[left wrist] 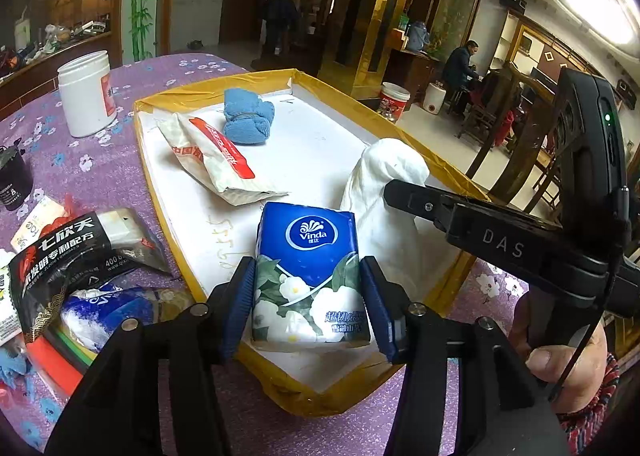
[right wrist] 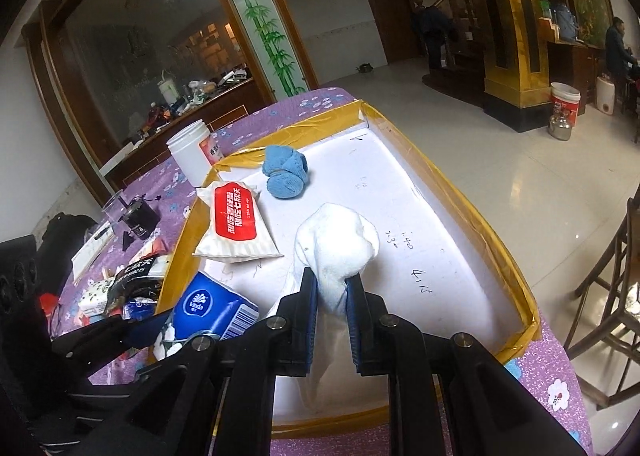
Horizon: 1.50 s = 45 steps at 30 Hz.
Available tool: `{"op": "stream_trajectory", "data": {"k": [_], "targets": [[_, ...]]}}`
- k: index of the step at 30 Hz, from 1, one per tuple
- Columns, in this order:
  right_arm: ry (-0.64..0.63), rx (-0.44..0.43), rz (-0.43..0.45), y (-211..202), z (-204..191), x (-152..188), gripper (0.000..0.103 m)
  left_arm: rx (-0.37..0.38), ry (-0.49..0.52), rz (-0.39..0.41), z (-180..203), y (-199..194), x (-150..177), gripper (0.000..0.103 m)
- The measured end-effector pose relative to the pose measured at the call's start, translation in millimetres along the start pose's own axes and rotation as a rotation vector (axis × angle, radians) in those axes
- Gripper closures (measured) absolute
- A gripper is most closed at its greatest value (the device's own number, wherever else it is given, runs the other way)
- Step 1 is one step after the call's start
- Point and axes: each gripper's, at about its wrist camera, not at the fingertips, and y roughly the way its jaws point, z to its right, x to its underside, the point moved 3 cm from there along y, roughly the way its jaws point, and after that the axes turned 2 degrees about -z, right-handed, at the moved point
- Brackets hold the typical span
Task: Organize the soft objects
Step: 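Open both grippers to drop the Vinda pack and white cloth into the box, then move both tools back over the table toward the remaining items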
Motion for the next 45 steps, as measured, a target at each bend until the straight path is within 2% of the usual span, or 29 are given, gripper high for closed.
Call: {"op": "stream_trajectory", "data": {"k": [6, 17, 19, 21, 24, 26, 27, 28, 32, 37, 45], "targets": [[-0.015, 0.015, -0.006, 1.1, -1.9, -0.7, 0.083, 0.002, 0.007, 0.006, 2.0, -1.3, 0.0, 0.047], [-0.01, 0.026, 0.002, -0.7, -0.4, -0.9, 0.082, 0.0, 0.016, 0.02, 2.8, -3.7, -0.7, 0.046], [-0.001, 0.029, 0.01, -2.1, 1.0, -1.2, 0.081, 0.0, 0.015, 0.027, 2.2, -5.2, -1.5, 0.043], [0.012, 0.033, 0.024, -4.9, 2.6, -1.0, 0.079, -0.006, 0.015, 0.04, 1.7, -7.5, -2.2, 0.033], [0.023, 0.027, 0.049, -9.3, 0.9, -0.2, 0.071, -0.011, 0.022, 0.069, 2.0, -12.6, -3.4, 0.033], [0.029, 0.054, 0.071, -13.5, 0.1, -0.1, 0.06, -0.016, 0.027, 0.079, 2.1, -14.5, -4.0, 0.033], [0.036, 0.062, 0.083, -15.8, 1.6, -0.1, 0.038, -0.021, 0.027, 0.081, 1.7, -15.5, -4.0, 0.033], [0.048, 0.057, 0.099, -19.2, 3.8, -0.2, 0.029, -0.025, 0.026, 0.079, 0.9, -17.1, -3.8, 0.033], [0.054, 0.071, 0.161, -34.2, 6.5, -4.2, 0.029, -0.003, -0.012, 0.082, -6.0, -29.4, -5.0, 0.033], [0.012, 0.016, 0.208, -50.7, -15.6, -9.8, 0.029, -0.004, -0.047, 0.112, -19.2, -53.5, -2.8, 0.033], [-0.102, -0.056, 0.166, -41.2, -73.3, 2.1, 0.029, -0.056, -0.115, 0.135, -59.7, -88.3, 17.8, 0.033]]}}
